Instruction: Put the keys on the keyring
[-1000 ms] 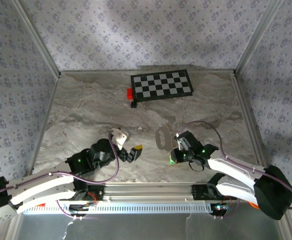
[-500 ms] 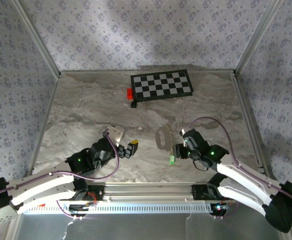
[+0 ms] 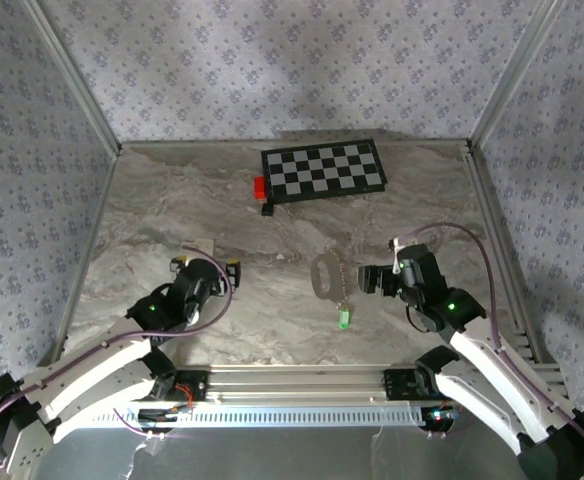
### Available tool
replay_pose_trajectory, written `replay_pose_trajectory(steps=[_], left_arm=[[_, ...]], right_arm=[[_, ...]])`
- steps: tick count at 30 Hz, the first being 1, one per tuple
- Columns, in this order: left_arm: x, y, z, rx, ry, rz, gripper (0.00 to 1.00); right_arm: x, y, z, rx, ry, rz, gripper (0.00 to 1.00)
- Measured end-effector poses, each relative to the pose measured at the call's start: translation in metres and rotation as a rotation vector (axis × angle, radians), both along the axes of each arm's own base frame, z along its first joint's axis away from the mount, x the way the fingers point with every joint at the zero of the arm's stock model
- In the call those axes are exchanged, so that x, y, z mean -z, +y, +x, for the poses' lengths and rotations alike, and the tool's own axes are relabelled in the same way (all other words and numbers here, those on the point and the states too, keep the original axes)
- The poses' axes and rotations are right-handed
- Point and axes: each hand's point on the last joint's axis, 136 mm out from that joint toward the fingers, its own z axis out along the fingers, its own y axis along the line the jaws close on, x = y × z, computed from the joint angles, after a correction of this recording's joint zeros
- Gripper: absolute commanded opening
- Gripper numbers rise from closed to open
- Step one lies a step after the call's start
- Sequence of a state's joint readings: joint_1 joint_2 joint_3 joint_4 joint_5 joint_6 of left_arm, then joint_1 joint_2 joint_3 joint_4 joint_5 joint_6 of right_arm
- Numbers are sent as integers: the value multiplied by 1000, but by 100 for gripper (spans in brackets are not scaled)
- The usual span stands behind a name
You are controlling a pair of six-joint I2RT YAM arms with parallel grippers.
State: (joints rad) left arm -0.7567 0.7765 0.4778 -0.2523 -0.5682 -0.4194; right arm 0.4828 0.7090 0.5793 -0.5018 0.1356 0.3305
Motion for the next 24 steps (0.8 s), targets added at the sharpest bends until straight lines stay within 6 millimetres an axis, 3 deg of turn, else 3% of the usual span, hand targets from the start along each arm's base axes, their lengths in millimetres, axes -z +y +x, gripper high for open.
replay_pose_trajectory(steps=[5,15,24], left_arm=[[9,24,9,-103,44,-33,100],[4,37,23,-139,-48,-2,100],[2,73,28,-234,-139,41,99]], right_arm=[[-7,-25,13,106,-29,-1,100],[-46,-74,35,320,-244,-6,100],[-20,-88,43,348,-336,-73,100]])
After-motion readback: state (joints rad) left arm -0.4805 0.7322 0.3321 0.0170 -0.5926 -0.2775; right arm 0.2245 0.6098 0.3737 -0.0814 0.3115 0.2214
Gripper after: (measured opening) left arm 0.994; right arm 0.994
